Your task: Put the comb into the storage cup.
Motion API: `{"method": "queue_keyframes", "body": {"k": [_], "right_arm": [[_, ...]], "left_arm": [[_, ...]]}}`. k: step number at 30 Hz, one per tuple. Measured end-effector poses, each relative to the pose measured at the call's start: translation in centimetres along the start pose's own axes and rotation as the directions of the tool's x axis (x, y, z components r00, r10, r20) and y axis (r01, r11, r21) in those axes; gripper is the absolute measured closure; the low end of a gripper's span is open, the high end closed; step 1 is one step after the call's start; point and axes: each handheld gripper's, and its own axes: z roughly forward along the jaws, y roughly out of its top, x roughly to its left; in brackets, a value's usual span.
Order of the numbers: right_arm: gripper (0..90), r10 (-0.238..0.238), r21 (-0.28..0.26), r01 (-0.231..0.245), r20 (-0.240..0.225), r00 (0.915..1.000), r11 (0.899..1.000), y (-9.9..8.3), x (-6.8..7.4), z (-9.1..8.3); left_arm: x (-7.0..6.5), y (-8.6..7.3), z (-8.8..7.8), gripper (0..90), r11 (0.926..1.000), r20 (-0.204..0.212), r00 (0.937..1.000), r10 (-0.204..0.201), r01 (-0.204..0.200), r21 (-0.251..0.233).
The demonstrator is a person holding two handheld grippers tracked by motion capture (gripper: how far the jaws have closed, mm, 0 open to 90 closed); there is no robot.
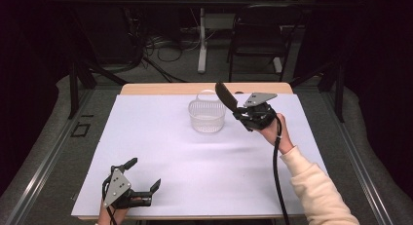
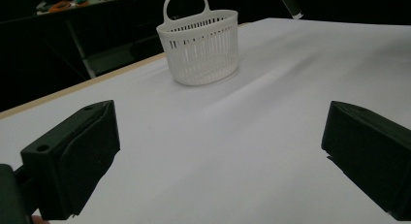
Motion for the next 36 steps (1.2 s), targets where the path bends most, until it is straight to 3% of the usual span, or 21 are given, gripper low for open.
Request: {"method": "queue_keyframes", "body": {"k": [36], "right_arm": [[71.7,-0.017,-0.028,0.017,0.024,0.9996,0.999,3.1,-0.1,0.5]], "left_arm": [[0.1,-0.1,0.0,0.1,1.0,0.003,1.0,-0.006,0.006,0.001]]}}
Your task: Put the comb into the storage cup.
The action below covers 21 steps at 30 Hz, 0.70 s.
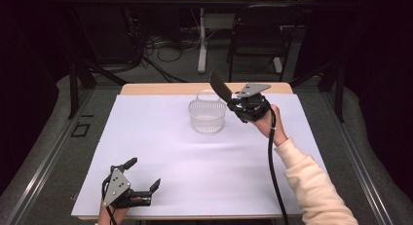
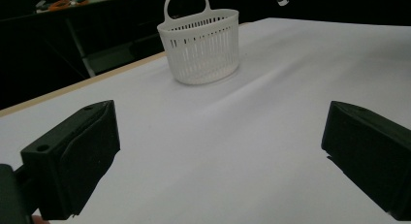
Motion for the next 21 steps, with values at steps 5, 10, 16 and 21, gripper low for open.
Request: {"method": "queue_keyframes", "body": {"k": [5,10,16,21], "right_arm": [[71.6,-0.007,-0.007,0.007,-0.001,1.0,1.0,0.4,0.0,0.1],[71.6,-0.007,-0.007,0.007,-0.002,1.0,1.0,0.8,0.0,0.4],[71.6,-0.016,-0.015,0.016,0.001,0.9999,1.0,1.3,0.1,0.6],[71.6,-0.017,-0.02,0.017,0.002,0.9999,1.0,1.5,0.0,0.7]], "left_arm": [[0.0,0.0,0.0,0.1,1.0,-0.001,1.0,0.0,0.0,0.001],[0.0,0.0,0.1,0.1,1.0,0.001,1.0,0.001,-0.001,0.002],[0.0,0.0,0.0,0.1,1.0,0.0,1.0,-0.003,0.003,-0.001],[0.0,0.0,0.0,0.1,1.0,0.001,1.0,-0.001,0.001,0.0]]}}
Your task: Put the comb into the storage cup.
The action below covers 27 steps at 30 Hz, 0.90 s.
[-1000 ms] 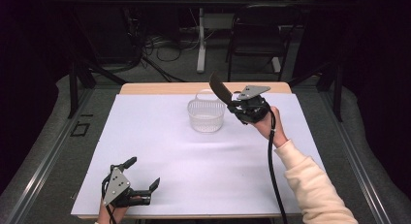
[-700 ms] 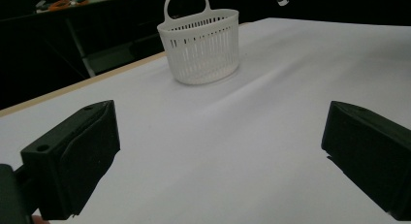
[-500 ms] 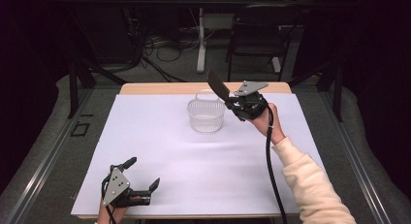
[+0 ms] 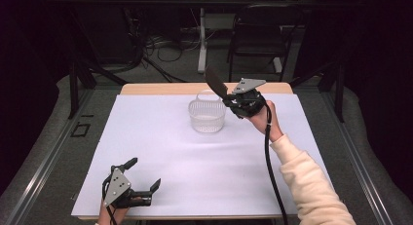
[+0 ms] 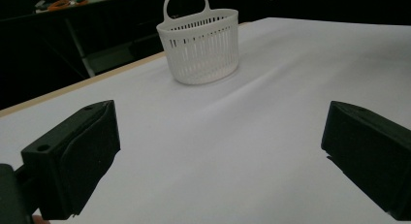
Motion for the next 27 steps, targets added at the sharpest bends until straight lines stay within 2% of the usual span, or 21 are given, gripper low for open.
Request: {"method": "queue_keyframes", "body": {"k": [10,27], "right_arm": [[71.6,0.007,-0.016,-0.007,0.007,1.0,1.0,0.4,-0.1,0.2],[71.6,-0.012,-0.033,0.013,0.017,0.9998,0.999,1.4,0.3,1.3]], "left_arm": [[0.0,0.1,0.0,0.1,1.0,0.0,1.0,0.005,-0.005,0.0],[0.0,0.0,-0.1,0.2,1.0,-0.001,1.0,0.003,-0.003,-0.004]]}}
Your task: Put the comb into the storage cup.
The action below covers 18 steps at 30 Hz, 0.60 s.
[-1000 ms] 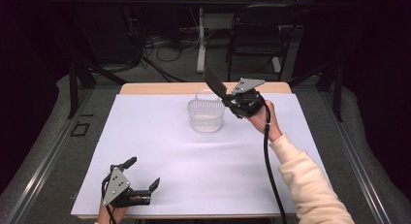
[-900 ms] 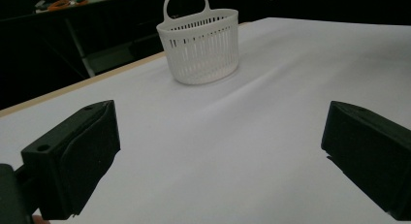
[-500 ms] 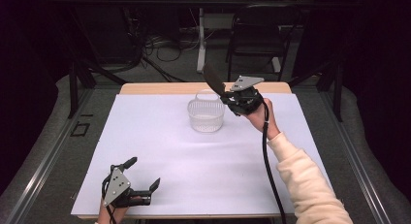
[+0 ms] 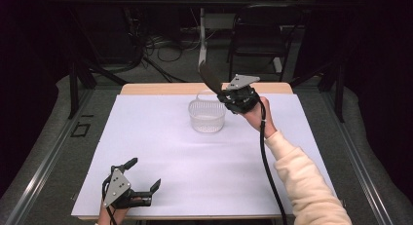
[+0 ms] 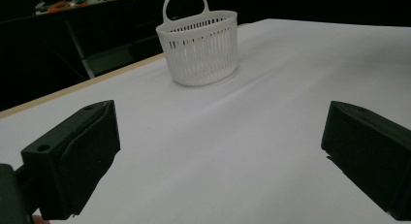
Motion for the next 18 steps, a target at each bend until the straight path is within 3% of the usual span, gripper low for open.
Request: {"method": "queue_keyframes", "body": {"k": [18], "right_arm": [[71.6,-0.011,-0.022,0.011,0.008,0.9999,1.0,0.72,0.21,0.65]], "left_arm": [[-0.01,0.01,0.0,0.2,1.0,0.001,1.0,0.001,-0.001,-0.002]]}}
